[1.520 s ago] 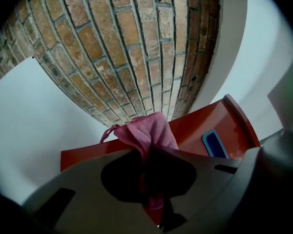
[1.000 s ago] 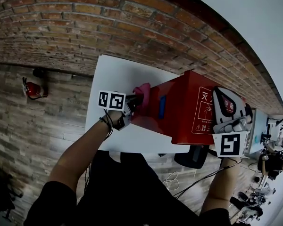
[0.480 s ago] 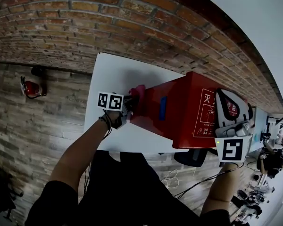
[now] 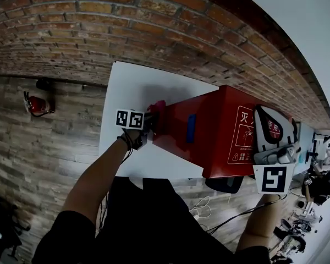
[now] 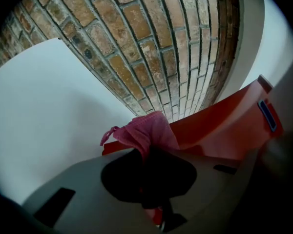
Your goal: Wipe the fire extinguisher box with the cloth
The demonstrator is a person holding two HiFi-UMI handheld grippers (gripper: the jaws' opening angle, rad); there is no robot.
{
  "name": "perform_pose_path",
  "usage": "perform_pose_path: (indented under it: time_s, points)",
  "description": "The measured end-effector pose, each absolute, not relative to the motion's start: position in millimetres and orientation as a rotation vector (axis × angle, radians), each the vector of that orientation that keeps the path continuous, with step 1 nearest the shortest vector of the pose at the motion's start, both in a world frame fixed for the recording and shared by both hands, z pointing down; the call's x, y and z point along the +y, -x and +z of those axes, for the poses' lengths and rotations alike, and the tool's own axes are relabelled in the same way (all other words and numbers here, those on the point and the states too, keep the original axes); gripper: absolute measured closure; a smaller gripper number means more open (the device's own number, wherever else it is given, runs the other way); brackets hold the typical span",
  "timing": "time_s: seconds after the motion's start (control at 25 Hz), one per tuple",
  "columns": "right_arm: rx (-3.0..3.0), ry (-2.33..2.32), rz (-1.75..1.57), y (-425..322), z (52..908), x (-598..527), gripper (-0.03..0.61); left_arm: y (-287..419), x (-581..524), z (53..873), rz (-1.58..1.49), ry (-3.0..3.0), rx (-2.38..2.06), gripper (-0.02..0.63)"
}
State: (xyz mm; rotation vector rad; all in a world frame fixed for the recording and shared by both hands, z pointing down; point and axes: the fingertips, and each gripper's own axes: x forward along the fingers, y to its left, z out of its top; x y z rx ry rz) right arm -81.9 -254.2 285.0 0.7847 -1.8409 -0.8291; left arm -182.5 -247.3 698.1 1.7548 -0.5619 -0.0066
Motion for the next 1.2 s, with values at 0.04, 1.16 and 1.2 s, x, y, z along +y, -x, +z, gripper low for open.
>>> perform_pose_path:
  time_s: [0.04,1.16,1.2]
  points:
    - [-1.841,-0.784,-0.830,82,285,-254,0.561,182,-247,703,0.005,-1.752,-0.567,0.555]
    - [-1.861,-0.806,-0.831,84,283,-255,0.561,189,-219,816,0.530,-1.729,-0.812,0.554]
    - [-1.862,-0.805,-0.830,84,283,-255,0.561,189,-217,816,0.531,-1.725,-0.813,0.554]
